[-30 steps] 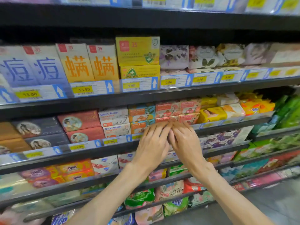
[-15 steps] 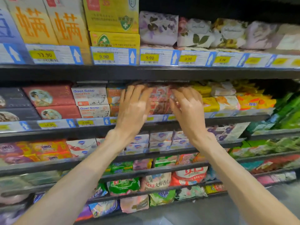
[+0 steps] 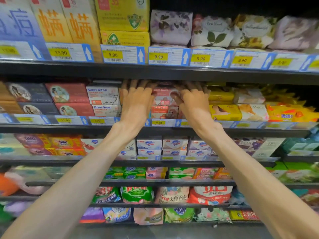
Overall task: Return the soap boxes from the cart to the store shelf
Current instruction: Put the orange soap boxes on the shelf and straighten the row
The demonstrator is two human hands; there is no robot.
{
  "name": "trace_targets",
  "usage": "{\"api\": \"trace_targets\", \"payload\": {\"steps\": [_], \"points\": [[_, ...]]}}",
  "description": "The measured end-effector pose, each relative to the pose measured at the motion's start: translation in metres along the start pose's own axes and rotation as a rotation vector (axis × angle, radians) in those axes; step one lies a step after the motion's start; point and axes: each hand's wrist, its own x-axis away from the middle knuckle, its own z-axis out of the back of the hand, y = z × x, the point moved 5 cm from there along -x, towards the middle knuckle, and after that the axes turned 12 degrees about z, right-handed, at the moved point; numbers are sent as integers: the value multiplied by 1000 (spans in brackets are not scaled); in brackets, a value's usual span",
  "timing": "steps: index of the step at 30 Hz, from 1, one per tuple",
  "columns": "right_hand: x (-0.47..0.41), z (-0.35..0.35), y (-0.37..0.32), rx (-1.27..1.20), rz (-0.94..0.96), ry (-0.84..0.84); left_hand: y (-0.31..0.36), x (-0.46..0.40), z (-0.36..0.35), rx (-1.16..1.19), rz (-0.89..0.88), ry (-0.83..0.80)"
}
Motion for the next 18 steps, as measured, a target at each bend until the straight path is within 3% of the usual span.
{"api": "trace_targets", "payload": {"steps": [5,12,18], "points": [[1,6,-4,5,20,38,0,-2,0,-21,44,-38],[1,5,-2,-5,47,37,-1,4,3,-13,-15,60],[23,22,24,31,67,227,24,19,15,118,-153,155]]}}
